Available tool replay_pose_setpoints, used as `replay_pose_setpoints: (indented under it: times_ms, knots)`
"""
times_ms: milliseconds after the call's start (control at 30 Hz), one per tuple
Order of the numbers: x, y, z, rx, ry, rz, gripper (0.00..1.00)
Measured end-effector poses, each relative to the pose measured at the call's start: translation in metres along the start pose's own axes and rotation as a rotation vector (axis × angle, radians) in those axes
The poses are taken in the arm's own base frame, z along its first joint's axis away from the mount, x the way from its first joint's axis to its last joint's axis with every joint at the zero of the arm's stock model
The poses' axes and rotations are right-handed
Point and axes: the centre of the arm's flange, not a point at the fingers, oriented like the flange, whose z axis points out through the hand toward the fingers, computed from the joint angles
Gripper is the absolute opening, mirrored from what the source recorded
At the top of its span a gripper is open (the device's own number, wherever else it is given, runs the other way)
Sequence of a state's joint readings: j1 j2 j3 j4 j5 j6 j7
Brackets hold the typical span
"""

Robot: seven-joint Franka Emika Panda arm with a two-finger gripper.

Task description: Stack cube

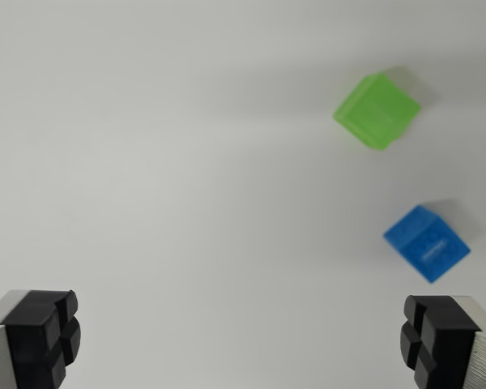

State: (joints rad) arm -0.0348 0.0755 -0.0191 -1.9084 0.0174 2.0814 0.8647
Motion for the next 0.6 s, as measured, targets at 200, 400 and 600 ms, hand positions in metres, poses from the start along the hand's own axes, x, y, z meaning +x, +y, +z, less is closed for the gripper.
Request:
replay_pose_setpoints:
  times_ms: [200, 400, 600]
  knots:
    - [0.001, 0.001, 0.003, -0.002, -0.001, 0.007, 1.0]
    - [0.004, 0.002, 0.009, -0.005, -0.002, 0.022, 1.0]
    - [0.009, 0.003, 0.018, -0.009, -0.003, 0.044, 1.0]
